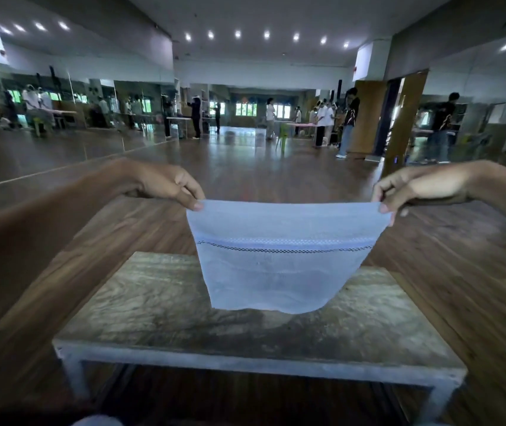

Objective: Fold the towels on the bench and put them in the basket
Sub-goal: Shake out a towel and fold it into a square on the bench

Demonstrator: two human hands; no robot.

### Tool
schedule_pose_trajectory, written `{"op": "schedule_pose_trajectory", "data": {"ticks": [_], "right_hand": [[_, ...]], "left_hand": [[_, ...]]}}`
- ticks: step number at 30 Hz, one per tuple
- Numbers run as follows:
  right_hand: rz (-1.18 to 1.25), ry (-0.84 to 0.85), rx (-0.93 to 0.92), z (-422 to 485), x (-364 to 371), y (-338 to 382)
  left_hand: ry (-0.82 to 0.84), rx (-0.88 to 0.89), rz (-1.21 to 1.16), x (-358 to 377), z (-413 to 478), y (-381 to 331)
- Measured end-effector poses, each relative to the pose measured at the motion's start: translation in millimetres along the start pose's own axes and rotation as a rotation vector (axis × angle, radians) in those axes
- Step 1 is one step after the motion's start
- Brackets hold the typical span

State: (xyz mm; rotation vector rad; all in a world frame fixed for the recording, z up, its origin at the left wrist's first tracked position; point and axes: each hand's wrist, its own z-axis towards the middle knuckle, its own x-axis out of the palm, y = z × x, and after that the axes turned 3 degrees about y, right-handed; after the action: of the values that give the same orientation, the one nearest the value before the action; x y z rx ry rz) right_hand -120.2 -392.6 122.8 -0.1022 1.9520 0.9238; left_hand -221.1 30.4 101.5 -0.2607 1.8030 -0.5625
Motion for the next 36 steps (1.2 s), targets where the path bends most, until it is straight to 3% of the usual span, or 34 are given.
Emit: {"op": "schedule_pose_trajectory", "data": {"ticks": [6, 9, 13, 23, 28, 32, 36], "right_hand": [[0.078, 0.187, 0.048, 24, 91, -65], [0.087, 0.173, 0.064, 39, 128, -99], [0.176, 0.025, 0.038, 65, 167, -139], [0.225, -0.315, 0.046, 196, 202, -202], [0.170, -0.332, 0.025, 249, 220, -235], [0.102, -0.225, 0.008, 248, 238, -250], [0.134, -0.264, -0.007, 235, 243, -255]], "left_hand": [[0.227, -0.086, -0.101, 96, 18, 58], [0.241, -0.145, -0.097, 141, 26, 75], [0.130, -0.169, -0.089, 187, 51, 102], [-0.331, -0.266, 0.076, 229, 177, 173], [-0.275, -0.211, 0.039, 264, 220, 209], [-0.308, -0.145, 0.011, 279, 216, 220], [-0.273, -0.103, 0.050, 278, 201, 227]]}}
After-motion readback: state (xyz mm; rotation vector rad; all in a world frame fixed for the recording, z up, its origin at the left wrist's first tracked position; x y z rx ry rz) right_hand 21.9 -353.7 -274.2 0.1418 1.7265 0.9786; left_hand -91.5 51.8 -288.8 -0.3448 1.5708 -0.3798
